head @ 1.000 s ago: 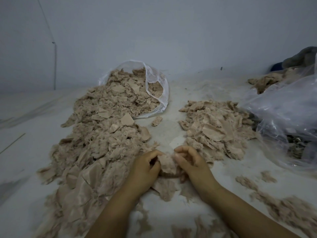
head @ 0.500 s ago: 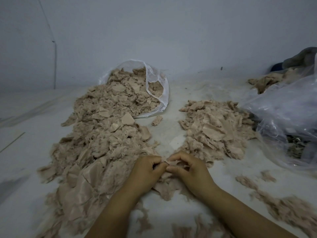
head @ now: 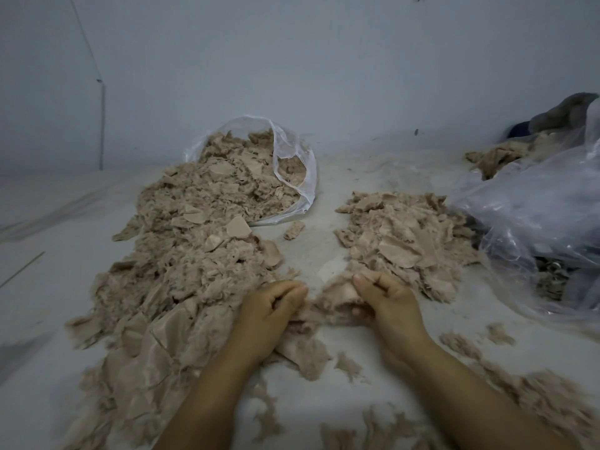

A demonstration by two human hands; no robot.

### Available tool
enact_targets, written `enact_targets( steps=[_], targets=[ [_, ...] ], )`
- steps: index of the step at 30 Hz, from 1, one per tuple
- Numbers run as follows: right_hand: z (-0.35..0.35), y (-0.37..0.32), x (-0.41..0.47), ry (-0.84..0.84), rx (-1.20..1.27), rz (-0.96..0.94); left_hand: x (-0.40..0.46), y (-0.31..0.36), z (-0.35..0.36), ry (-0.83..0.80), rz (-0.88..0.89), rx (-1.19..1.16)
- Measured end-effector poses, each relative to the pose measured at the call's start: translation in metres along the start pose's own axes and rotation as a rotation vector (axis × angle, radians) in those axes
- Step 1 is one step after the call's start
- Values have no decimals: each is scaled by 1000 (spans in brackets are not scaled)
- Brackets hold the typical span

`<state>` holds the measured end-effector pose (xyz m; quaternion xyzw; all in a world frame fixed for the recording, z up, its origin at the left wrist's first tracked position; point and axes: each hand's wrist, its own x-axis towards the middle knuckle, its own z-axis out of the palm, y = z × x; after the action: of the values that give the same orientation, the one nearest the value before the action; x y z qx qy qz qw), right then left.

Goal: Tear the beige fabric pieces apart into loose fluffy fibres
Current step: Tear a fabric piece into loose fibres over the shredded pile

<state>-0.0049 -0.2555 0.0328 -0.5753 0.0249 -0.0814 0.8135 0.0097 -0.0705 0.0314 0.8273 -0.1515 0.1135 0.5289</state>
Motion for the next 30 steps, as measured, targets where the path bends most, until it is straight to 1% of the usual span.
enact_targets(
  steps=[2, 4, 6, 8, 11, 12, 14, 15, 16, 17, 19, 20, 21, 22, 24, 25, 26, 27, 28, 29, 30],
  targets=[
    [9, 5, -4, -118, 18, 36, -3, 5, 8, -101, -42, -29],
    [14, 6, -6, -162, 50, 52, -3, 6, 14, -155, -67, -77],
    [10, 5, -3, -81, 54, 36, -3, 10, 12, -107, -43, -136],
    [6, 5, 1, -1, 28, 31, -1, 9, 8, -62, -63, -179],
    [4, 8, 3, 40, 0, 28, -1, 9, 6, -64, -90, -243],
    [2, 8, 6, 84, -3, 14, 0, 9, 6, -52, -104, -249],
    [-6, 3, 13, 217, -17, -20, 2, 4, 3, 24, -145, -287],
    [-10, -2, 16, 261, -63, -46, 4, 1, 1, 61, -154, -305],
    [-16, -4, 20, 282, -167, -100, 5, 1, -1, 78, -149, -310],
    [-18, -8, 22, 281, -312, -156, 5, 0, -1, 74, -131, -283],
    [-22, -7, 20, 257, -700, -261, 4, 1, 2, 48, -104, -225],
    [-20, -5, 18, 246, -833, -325, 5, 0, 4, 57, -106, -215],
    [-17, -4, 13, 221, -904, -387, 5, -1, 4, 78, -112, -222],
    [-11, -4, 7, 129, -909, -421, 6, -2, 5, 97, -116, -237],
    [0, 1, -7, -192, -881, -317, 6, -3, 4, 106, -94, -227],
    [4, 5, -13, -369, -961, -280, 6, -5, 3, 91, -67, -170],
    [7, 10, -14, -506, -1110, -279, 5, -4, 2, 66, -29, -83],
    [8, 15, -14, -589, -1257, -317, 4, -4, 0, 25, 15, 5],
    [9, 17, -13, -624, -1334, -367, 3, -3, -2, -34, 55, 78],
    [10, 17, -10, -599, -1305, -399, 2, -3, -4, -106, 91, 136],
    [9, 18, -8, -542, -1189, -400, 1, -2, -7, -183, 118, 184]
  ],
)
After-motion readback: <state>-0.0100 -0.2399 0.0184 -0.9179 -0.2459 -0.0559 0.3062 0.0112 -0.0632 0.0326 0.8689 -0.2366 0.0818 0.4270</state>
